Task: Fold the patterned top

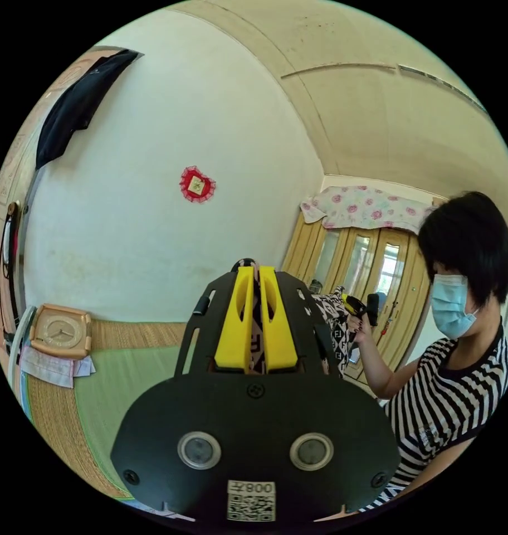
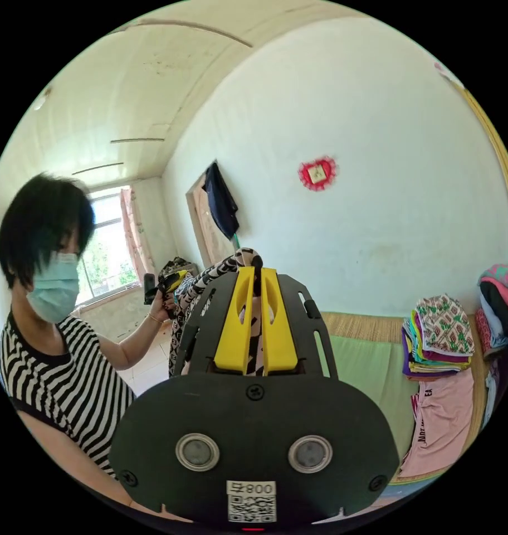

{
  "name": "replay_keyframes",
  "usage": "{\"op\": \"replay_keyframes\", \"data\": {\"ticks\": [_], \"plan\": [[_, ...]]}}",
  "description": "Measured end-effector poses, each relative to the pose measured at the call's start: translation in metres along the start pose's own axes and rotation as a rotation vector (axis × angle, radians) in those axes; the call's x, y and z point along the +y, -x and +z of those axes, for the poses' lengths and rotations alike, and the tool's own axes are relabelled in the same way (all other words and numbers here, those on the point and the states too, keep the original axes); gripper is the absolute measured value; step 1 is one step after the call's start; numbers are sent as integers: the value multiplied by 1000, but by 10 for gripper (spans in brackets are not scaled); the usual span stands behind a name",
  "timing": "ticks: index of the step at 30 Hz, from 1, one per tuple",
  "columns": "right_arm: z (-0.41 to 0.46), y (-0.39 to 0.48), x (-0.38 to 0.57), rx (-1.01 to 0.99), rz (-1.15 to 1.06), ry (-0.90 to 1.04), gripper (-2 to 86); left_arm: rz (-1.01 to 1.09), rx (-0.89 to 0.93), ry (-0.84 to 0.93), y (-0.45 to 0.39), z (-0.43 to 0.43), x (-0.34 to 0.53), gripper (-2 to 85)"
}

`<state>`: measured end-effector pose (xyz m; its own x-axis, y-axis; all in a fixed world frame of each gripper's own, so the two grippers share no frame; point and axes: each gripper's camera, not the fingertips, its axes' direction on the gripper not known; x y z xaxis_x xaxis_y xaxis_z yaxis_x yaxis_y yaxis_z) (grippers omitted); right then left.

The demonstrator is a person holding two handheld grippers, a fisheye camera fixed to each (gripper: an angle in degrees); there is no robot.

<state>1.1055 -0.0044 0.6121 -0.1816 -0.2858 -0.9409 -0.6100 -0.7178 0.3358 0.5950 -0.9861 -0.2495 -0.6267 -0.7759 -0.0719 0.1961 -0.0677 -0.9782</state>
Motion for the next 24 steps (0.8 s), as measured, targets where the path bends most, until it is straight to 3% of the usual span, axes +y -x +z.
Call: {"op": "replay_keyframes", "data": {"ticks": [8, 10, 13, 17, 24], "plan": [[295, -278, 34, 168, 339, 375, 7, -332, -223, 291, 229, 198, 66, 50], [349, -335, 64, 248, 433, 460, 2, -533, -280, 399, 306, 251, 119, 62], [413, -401, 128, 286, 564, 583, 4, -693, -250, 419, 364, 276, 193, 68], [471, -396, 222, 199, 527, 738, 36, -699, -259, 540, 383, 266, 268, 73], [542, -307, 337, 175, 436, 1017, 83, -685, -516, 707, 352, 177, 359, 93]]}}
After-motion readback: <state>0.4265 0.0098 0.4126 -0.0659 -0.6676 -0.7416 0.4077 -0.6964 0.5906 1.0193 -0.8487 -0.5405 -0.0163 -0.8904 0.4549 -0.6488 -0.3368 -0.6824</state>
